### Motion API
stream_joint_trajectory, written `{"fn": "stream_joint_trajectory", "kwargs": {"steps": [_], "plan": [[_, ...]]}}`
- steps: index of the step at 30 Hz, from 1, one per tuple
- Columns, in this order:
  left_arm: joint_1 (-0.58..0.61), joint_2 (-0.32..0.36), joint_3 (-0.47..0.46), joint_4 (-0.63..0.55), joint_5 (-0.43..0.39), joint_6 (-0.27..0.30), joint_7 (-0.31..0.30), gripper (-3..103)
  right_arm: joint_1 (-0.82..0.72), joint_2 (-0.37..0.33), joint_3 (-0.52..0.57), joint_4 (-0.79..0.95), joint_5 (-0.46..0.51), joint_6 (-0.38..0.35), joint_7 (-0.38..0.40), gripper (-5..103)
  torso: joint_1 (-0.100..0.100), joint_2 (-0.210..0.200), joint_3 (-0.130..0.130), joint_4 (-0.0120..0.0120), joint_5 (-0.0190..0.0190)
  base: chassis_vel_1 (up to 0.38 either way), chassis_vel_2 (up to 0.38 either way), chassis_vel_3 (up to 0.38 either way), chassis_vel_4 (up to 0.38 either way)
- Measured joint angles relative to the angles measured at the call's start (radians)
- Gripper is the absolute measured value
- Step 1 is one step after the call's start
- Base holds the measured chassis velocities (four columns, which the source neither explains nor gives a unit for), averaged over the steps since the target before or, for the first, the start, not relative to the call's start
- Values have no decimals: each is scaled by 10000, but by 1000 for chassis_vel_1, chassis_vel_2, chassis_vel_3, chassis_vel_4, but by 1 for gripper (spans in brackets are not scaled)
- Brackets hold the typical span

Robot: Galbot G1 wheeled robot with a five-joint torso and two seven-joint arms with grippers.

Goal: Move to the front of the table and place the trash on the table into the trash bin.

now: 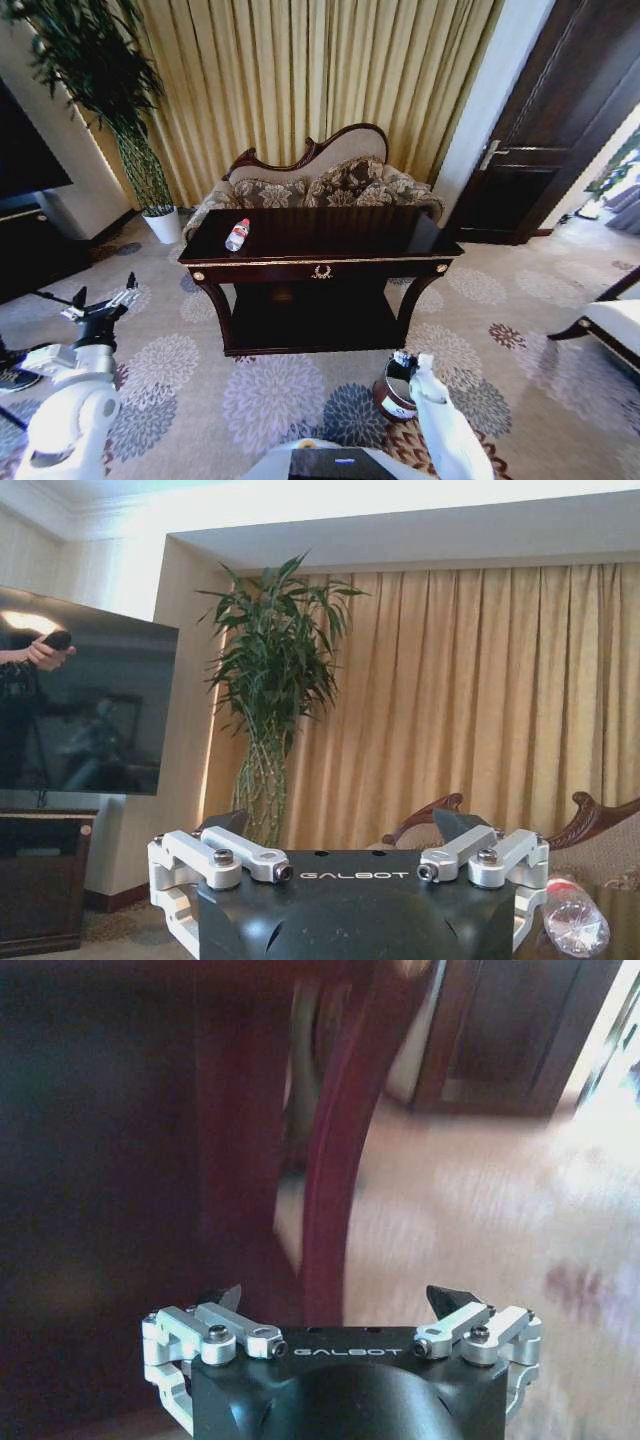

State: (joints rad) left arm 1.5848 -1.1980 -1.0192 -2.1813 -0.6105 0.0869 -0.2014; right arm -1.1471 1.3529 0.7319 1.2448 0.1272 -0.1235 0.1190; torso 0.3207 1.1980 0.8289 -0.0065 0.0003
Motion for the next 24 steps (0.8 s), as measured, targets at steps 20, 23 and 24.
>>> {"fn": "stream_joint_trajectory", "kwargs": {"steps": [20,23,24], "plan": [[106,229,409,-192,730,23,104,100,-1465,-238,-2191,8827,1713,-1554,-1,100,-1,1,-1,2,-6,0,0,0,0],[188,335,349,-292,602,18,142,100,-1636,-168,-2533,9253,1923,-1832,-1,100,-1,0,0,3,-4,0,0,0,0],[197,419,297,-399,483,104,134,100,-1730,-143,-2618,9551,2050,-1985,-2,100,-1,0,-1,1,-4,0,0,0,0]]}}
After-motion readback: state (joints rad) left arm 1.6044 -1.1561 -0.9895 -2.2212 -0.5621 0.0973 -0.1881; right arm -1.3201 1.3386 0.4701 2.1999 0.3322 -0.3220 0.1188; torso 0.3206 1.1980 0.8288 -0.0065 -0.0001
